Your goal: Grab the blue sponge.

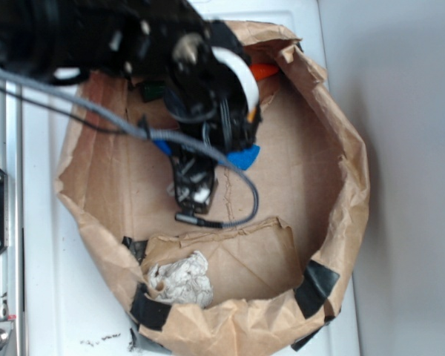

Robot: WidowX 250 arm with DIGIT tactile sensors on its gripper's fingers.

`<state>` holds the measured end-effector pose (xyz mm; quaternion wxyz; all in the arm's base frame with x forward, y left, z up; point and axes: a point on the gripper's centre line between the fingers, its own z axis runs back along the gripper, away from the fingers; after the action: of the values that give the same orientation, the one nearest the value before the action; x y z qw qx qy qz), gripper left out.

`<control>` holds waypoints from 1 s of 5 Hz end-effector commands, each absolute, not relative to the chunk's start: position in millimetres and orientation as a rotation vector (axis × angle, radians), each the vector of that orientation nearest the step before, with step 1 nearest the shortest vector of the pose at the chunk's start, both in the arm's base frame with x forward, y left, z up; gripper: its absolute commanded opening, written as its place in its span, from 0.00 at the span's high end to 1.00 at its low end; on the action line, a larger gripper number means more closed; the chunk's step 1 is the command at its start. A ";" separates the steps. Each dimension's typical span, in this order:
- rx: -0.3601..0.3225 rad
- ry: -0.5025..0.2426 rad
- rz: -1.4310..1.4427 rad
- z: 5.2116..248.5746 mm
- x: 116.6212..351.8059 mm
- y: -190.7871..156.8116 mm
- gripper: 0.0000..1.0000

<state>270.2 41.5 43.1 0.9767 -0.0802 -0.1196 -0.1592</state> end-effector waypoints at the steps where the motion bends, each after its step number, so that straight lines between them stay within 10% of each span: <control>1: -0.099 -0.262 -0.321 33.0 279.3 22.0 0.00; 3: -0.053 -0.290 -0.329 25.2 269.0 17.5 0.00; 5: -0.174 -0.244 -0.332 66.5 259.1 28.3 0.00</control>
<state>251.2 24.0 47.2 0.9777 -0.1022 -0.0865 -0.1621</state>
